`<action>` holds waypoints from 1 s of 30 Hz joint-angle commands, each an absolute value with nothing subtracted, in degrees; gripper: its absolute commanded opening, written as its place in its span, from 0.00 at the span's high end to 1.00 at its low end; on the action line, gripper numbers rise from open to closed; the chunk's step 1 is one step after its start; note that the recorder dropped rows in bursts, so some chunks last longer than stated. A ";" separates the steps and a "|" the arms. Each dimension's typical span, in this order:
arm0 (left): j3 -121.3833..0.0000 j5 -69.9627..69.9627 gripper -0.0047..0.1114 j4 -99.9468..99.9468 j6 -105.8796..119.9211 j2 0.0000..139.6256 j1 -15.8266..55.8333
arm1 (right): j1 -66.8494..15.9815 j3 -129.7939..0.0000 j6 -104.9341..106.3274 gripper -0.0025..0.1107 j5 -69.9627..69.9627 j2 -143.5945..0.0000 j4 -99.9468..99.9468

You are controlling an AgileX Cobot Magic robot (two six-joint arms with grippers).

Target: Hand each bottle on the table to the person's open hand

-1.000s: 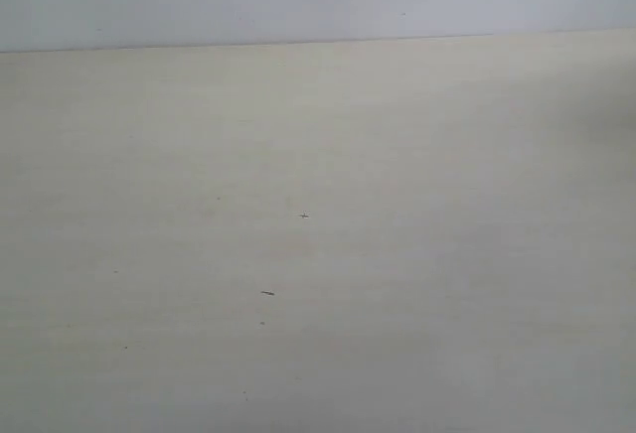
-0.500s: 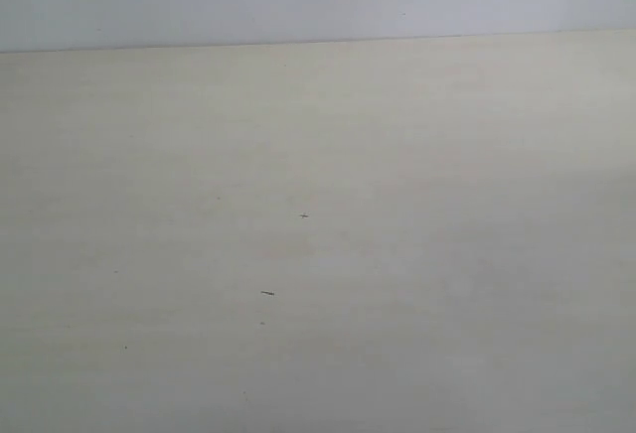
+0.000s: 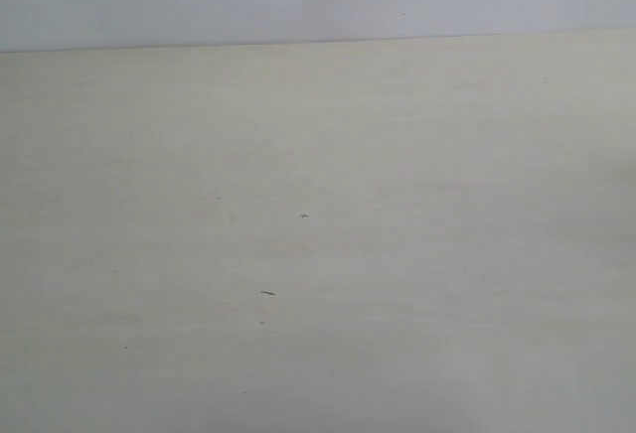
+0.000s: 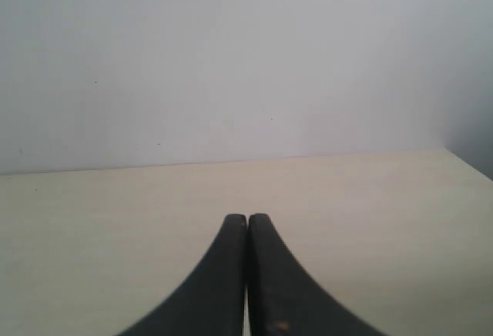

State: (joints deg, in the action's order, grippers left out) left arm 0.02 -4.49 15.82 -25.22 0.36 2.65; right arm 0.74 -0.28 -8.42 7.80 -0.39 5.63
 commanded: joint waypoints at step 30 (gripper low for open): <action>0.00 -4.86 0.96 15.47 -27.21 0.00 0.55 | 0.98 0.00 -8.07 0.98 7.64 0.00 6.06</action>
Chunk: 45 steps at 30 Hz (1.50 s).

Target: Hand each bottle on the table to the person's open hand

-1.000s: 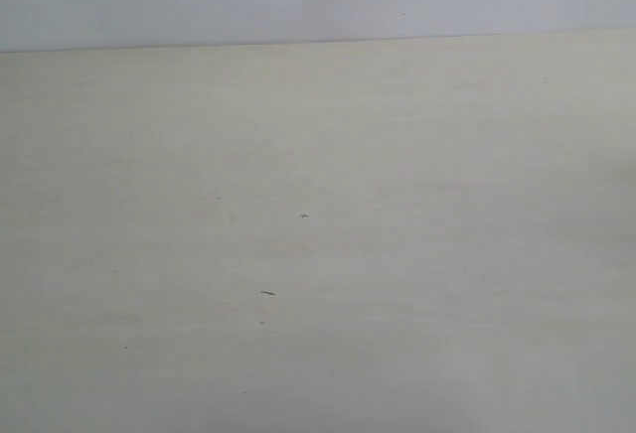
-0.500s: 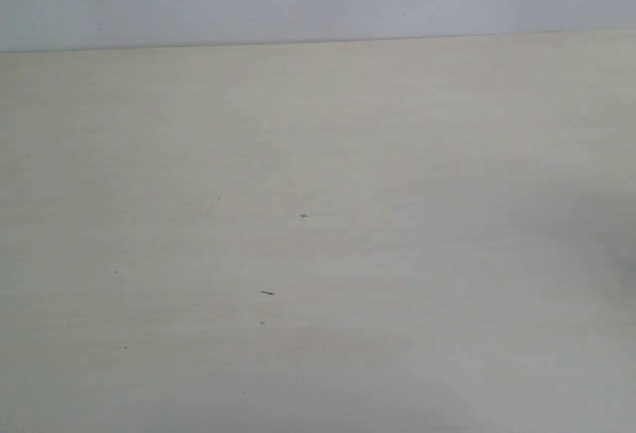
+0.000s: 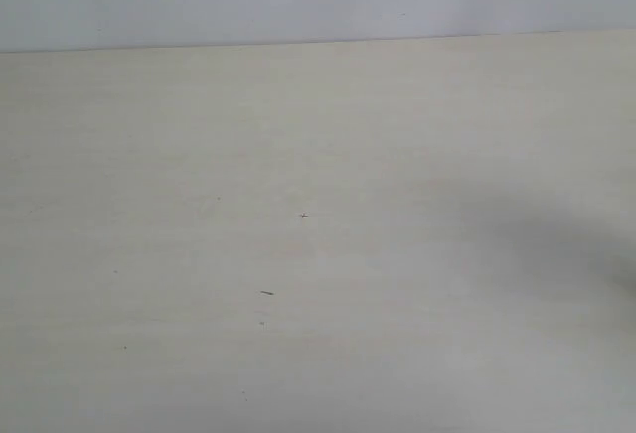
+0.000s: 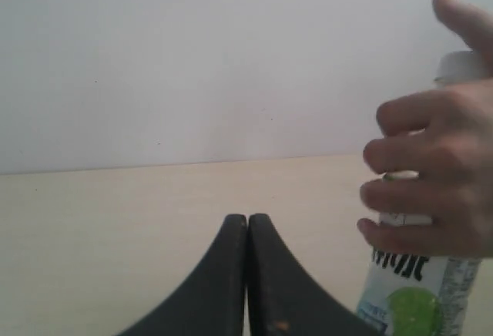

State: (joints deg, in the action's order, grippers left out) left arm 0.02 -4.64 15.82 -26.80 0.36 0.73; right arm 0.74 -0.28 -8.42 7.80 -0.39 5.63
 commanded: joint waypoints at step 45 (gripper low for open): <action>0.00 -4.63 0.96 -2.06 -4.71 0.00 -1.57 | 0.98 0.00 -8.07 0.98 7.64 0.00 6.06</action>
